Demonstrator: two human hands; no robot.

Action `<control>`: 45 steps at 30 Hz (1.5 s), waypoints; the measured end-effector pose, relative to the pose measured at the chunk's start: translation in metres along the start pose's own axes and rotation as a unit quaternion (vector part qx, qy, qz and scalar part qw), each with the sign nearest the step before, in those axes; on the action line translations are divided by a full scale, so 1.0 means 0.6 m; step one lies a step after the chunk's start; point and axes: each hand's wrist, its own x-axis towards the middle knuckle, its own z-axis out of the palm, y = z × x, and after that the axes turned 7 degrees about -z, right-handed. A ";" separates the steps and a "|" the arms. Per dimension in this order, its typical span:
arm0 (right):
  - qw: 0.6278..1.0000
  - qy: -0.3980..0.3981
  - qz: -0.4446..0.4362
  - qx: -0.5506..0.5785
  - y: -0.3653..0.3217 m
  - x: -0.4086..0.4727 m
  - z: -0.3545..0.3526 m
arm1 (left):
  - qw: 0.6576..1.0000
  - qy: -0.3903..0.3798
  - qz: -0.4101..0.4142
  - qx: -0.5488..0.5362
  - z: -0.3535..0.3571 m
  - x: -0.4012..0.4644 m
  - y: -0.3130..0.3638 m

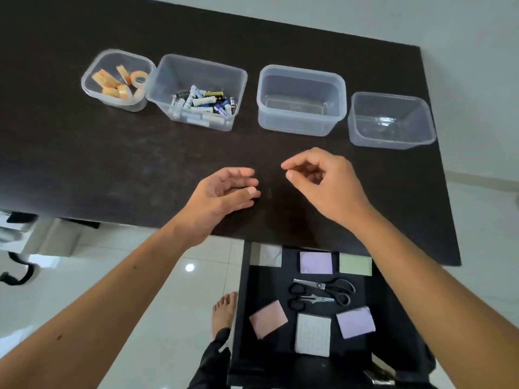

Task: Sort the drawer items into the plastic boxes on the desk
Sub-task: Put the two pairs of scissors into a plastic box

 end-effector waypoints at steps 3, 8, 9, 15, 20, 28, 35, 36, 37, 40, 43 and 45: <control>0.999 -0.019 0.029 0.033 0.029 -0.097 -0.018 | 1.000 -0.024 -0.006 0.005 0.048 -0.017 -0.025; 0.992 -0.058 0.098 0.059 0.079 -0.246 -0.030 | 0.997 -0.067 -0.023 0.040 0.116 -0.052 -0.099; 0.989 -0.068 0.115 0.063 0.091 -0.269 -0.026 | 0.996 -0.074 -0.027 0.051 0.124 -0.058 -0.115; 0.964 -0.149 0.209 0.064 0.150 -0.368 0.008 | 0.980 -0.113 -0.096 0.134 0.136 -0.074 -0.218; 0.974 -0.095 0.206 0.002 0.207 -0.401 0.040 | 0.962 -0.077 -0.119 0.232 0.135 -0.063 -0.285; 0.975 -0.037 0.195 -0.102 0.261 -0.409 0.060 | 0.923 -0.007 -0.049 0.382 0.153 -0.030 -0.344; 0.963 -0.056 0.213 -0.157 0.267 -0.408 0.054 | 0.878 0.001 0.014 0.479 0.157 -0.028 -0.363; 0.962 -0.056 0.220 -0.155 0.269 -0.408 0.052 | 0.873 -0.003 0.020 0.487 0.156 -0.029 -0.367; 0.961 -0.054 0.228 -0.148 0.271 -0.408 0.050 | 0.870 -0.004 0.025 0.493 0.156 -0.029 -0.369; 0.961 -0.043 0.237 -0.133 0.274 -0.410 0.047 | 0.868 0.001 0.024 0.496 0.156 -0.028 -0.374; 0.965 -0.028 0.237 -0.111 0.276 -0.413 0.045 | 0.864 0.004 0.025 0.502 0.156 -0.026 -0.373; 0.967 -0.020 0.237 -0.096 0.276 -0.415 0.044 | 0.863 0.005 0.023 0.505 0.157 -0.025 -0.372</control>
